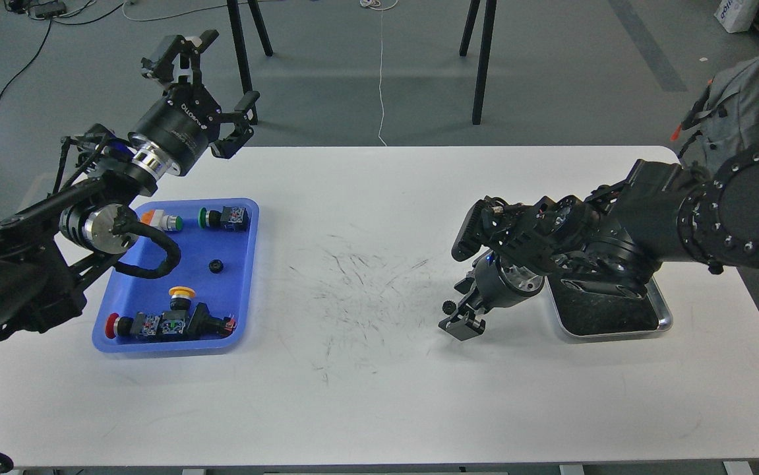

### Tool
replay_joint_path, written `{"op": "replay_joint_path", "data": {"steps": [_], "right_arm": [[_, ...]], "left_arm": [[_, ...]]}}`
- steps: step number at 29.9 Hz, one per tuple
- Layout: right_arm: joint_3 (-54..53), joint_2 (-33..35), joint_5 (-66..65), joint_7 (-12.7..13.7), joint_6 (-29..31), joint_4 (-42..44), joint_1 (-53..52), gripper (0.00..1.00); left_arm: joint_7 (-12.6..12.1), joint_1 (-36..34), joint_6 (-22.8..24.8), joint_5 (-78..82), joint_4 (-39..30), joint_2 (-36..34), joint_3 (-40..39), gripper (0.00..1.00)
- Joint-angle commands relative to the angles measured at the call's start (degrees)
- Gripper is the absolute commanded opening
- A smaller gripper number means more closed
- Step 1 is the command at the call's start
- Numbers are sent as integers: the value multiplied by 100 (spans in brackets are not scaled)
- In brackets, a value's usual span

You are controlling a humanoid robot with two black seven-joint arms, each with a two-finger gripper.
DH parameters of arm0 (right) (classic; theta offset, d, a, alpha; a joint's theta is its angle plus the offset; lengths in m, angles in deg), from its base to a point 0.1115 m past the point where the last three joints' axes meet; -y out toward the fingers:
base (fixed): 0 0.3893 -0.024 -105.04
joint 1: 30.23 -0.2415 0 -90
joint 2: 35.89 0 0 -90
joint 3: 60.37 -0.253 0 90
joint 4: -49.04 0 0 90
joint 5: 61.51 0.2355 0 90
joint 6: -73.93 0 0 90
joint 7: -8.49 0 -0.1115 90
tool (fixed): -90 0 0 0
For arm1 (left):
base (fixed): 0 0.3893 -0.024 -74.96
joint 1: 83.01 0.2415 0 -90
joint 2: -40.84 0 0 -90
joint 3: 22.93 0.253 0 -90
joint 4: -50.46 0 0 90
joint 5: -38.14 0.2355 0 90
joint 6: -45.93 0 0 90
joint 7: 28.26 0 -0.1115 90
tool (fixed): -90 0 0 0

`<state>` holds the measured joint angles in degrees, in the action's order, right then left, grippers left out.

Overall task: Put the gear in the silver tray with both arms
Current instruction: 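Lower the right gripper onto the black gear and grasp it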

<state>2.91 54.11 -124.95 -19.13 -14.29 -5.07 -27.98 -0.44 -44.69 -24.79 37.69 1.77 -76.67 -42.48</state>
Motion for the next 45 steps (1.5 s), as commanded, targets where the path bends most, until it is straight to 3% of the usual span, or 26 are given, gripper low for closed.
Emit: {"op": "replay_joint_path", "data": {"steps": [1, 11, 35, 41, 45], "right_arm": [[0, 0, -1, -7, -2, 59, 20, 64], [0, 0, -1, -7, -2, 164, 73, 47], [-123, 0, 17, -38, -11, 252, 240, 41], [-105, 0, 8, -38, -2, 279, 231, 26], [-140, 0, 8, -38, -11, 410, 231, 11]], "left_arm": [[17, 9, -3, 0, 0, 0, -5, 100], [17, 36, 6, 0, 0, -9, -5, 100], [17, 88, 58, -8, 0, -97, -5, 100], [17, 88, 58, -8, 0, -88, -5, 100], [17, 88, 58, 0, 0, -88, -5, 100]]}}
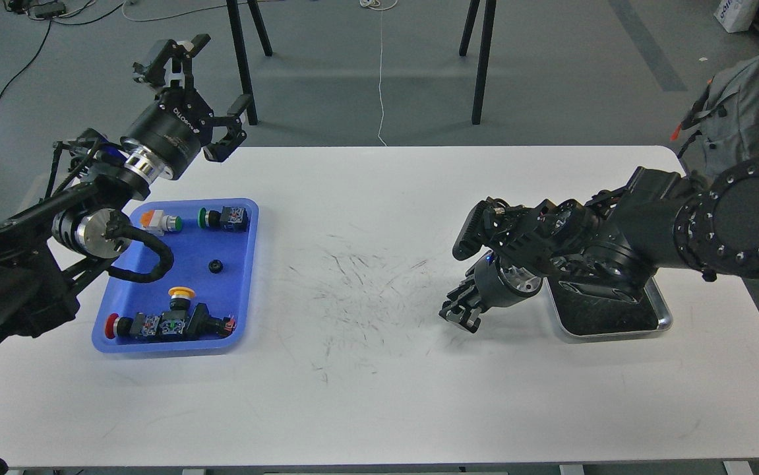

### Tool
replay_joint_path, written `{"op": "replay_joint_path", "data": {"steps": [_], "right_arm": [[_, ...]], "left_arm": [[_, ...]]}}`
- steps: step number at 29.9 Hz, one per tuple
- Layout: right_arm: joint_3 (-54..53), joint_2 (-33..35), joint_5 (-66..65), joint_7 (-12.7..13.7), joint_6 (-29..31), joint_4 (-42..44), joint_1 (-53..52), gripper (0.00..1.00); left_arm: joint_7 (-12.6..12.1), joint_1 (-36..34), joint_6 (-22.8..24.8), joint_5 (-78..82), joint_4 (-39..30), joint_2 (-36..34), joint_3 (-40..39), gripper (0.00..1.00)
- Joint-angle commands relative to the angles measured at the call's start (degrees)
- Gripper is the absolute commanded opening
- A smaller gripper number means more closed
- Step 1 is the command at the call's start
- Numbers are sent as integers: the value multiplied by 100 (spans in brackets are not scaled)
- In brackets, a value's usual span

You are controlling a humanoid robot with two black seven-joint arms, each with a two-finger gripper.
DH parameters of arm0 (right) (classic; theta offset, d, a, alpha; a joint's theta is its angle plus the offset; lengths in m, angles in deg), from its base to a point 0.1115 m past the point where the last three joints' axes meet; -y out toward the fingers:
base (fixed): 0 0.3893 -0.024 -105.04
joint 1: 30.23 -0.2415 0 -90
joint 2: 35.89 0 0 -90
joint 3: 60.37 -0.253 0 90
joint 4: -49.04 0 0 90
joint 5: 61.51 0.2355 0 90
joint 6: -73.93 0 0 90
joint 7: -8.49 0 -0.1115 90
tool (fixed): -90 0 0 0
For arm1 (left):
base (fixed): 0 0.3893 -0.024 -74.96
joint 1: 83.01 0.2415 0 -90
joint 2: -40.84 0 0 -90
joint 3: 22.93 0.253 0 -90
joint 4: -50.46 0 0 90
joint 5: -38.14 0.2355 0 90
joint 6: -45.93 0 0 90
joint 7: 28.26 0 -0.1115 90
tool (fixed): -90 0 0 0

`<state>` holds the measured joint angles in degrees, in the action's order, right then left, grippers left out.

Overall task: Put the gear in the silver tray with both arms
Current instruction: 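Lower the right gripper onto the black gear and grasp it, then carry the gear over the silver tray and open the right gripper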

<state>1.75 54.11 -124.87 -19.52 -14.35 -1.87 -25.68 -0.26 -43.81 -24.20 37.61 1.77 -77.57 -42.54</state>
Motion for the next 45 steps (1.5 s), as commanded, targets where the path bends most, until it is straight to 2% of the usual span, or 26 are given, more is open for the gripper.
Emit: {"op": "replay_joint_path", "data": {"steps": [1, 2, 15, 29, 35, 40, 45], "right_arm": [[-34, 0, 0, 1, -5, 108, 2, 5], [-34, 0, 0, 1, -5, 126, 2, 2], [-254, 9, 237, 1, 162, 223, -464, 2], [-219, 1950, 184, 1, 285, 135, -447, 2], [-218, 2320, 176, 1, 285, 301, 10, 2], [-253, 2347, 202, 1, 285, 907, 563, 2], [-289, 2338, 228, 1, 285, 1162, 801, 2]], "left_arm": [[0, 0, 0, -1, 0, 2, 1, 100], [0, 0, -9, 8, 0, 2, 1, 100], [0, 9, -18, 8, 0, 11, 9, 100], [0, 18, -35, 26, 0, 55, 62, 100], [0, 97, -27, 26, 0, 55, 62, 100], [0, 211, -18, 26, 0, 46, 53, 100], [0, 264, -9, 26, -9, 20, 45, 100]]}}
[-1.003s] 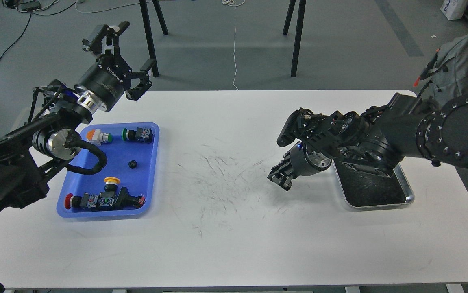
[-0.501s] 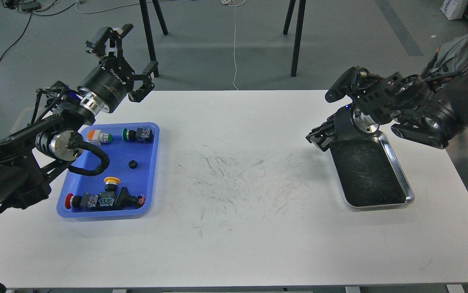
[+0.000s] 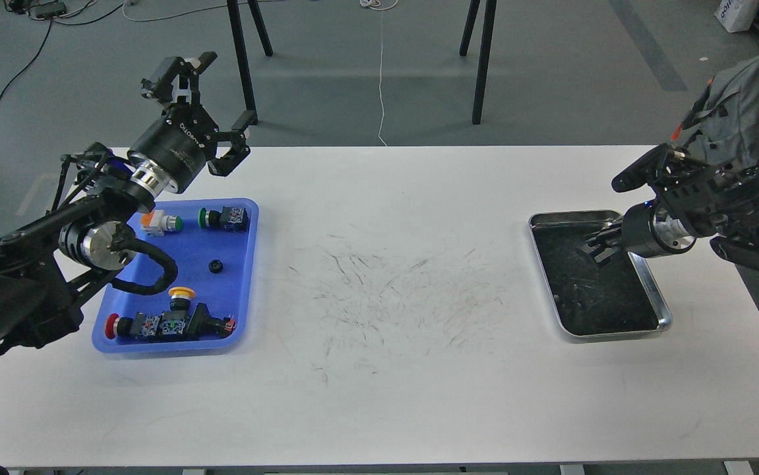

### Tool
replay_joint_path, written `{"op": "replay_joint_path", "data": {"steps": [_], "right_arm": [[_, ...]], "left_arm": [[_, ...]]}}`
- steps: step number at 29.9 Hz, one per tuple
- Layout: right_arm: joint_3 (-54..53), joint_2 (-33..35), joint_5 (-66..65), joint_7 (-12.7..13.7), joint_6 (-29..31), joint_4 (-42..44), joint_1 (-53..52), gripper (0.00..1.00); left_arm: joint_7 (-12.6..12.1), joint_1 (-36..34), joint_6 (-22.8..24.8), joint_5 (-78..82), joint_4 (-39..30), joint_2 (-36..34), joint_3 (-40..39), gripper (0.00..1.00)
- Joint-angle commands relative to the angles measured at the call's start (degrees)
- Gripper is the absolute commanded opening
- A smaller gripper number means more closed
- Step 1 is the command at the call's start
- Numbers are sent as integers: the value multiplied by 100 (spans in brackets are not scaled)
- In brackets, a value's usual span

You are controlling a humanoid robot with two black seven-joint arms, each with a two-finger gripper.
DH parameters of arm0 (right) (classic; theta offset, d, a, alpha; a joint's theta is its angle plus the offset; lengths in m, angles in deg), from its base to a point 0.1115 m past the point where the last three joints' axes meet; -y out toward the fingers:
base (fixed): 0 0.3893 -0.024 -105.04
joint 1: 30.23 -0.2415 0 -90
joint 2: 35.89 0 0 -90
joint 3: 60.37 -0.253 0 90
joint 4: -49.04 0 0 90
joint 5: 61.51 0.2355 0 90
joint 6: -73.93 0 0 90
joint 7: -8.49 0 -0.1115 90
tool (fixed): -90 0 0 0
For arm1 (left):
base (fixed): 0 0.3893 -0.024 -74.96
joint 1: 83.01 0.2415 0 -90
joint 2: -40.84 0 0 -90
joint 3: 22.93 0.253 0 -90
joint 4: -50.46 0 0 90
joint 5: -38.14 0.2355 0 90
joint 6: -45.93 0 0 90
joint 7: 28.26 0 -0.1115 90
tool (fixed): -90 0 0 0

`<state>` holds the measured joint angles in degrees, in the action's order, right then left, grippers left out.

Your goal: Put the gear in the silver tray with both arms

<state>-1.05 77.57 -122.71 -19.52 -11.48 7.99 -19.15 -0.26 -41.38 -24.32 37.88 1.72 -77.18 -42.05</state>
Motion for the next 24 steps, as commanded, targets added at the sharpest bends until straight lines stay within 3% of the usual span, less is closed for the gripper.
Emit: {"op": "replay_joint_path", "data": {"steps": [1, 17, 21, 24], "right_arm": [[-17, -8, 12, 1, -2, 229, 192, 2], [-193, -105, 12, 1, -2, 687, 500, 3], [-202, -105, 12, 1, -28, 765, 500, 7], [-316, -114, 12, 1, -45, 862, 596, 20]], "left_arm": [[0, 21, 2, -1, -4, -28, -4, 100], [0, 47, 2, -1, -4, -37, -30, 100], [0, 47, -6, 17, -13, -37, -30, 100], [0, 47, -15, 17, -13, -28, -30, 100]]}}
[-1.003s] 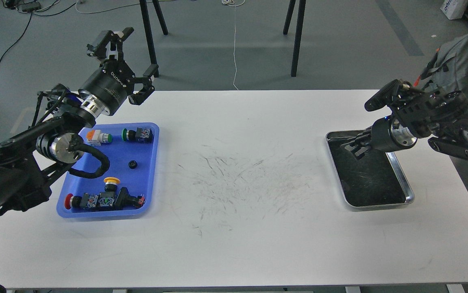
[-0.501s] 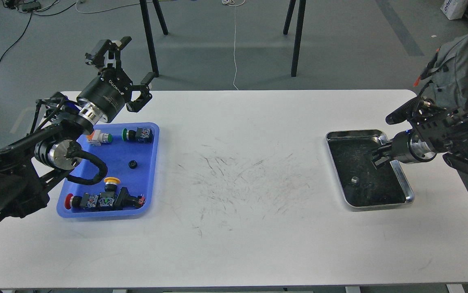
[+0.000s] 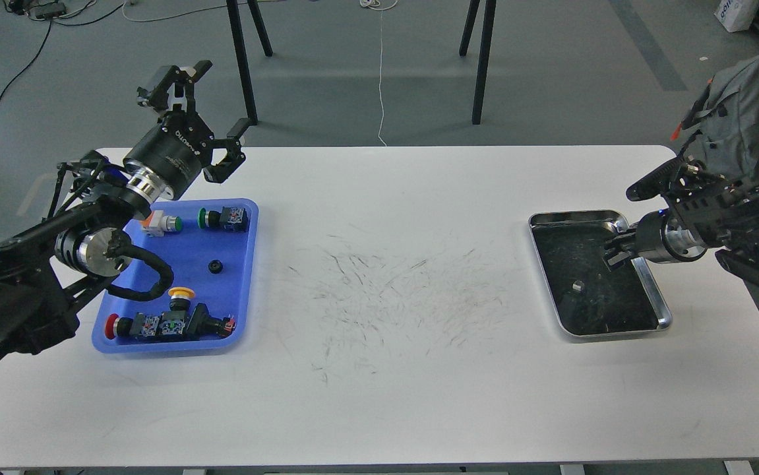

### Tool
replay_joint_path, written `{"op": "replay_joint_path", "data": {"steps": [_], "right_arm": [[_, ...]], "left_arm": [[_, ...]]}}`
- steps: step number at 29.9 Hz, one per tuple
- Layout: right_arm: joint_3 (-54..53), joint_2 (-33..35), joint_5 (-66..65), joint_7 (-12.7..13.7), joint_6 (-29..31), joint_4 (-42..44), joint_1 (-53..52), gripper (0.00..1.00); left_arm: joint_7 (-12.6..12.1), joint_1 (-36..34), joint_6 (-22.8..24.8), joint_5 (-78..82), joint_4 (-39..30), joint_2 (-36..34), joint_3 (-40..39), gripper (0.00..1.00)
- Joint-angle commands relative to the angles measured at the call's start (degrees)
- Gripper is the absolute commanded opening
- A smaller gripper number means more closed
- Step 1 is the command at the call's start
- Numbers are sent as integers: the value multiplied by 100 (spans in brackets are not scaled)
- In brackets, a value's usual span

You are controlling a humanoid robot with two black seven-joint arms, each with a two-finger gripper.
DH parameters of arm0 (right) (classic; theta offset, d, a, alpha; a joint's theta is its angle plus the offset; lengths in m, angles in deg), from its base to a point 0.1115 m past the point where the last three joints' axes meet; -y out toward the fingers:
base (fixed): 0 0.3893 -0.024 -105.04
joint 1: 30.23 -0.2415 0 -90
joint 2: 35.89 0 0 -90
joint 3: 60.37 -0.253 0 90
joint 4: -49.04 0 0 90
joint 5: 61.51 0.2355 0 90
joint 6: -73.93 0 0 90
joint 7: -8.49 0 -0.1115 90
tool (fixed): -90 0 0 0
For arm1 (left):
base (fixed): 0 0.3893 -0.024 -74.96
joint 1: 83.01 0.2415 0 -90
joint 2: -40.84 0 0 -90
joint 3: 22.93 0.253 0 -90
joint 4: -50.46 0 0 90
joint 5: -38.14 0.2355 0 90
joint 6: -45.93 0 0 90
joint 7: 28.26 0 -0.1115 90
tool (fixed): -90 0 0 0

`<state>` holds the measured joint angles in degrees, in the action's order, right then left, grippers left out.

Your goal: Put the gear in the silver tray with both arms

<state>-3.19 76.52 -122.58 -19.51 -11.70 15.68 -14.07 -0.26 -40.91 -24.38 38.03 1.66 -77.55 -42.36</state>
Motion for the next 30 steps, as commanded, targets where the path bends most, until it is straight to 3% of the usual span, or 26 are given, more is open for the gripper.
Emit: {"op": "replay_joint_path", "data": {"steps": [1, 6, 15, 20, 22, 26, 30], "right_arm": [[-180, -8, -1, 0, -24, 128, 123, 23], [-436, -8, -1, 0, -32, 146, 159, 37], [-612, -8, 8, 0, -32, 111, 159, 43], [-708, -8, 52, 0, -32, 67, 106, 49], [-822, -8, 52, 0, -67, 76, 97, 49], [-1672, 18, 96, 0, -67, 67, 124, 60], [-2684, 80, 96, 0, -50, 49, 168, 64]], "left_arm": [[0, 0, -9, 2, 2, 9, 0, 100], [0, 0, -10, -16, 2, 0, 0, 100], [0, 158, 105, 46, -42, -9, 0, 100], [0, 176, 578, -51, -59, -166, -175, 100], [0, 185, 448, -59, 37, -105, -193, 100], [0, 202, 404, -86, 11, -123, -298, 100], [0, 185, 255, -226, 11, -70, -553, 100]]}}
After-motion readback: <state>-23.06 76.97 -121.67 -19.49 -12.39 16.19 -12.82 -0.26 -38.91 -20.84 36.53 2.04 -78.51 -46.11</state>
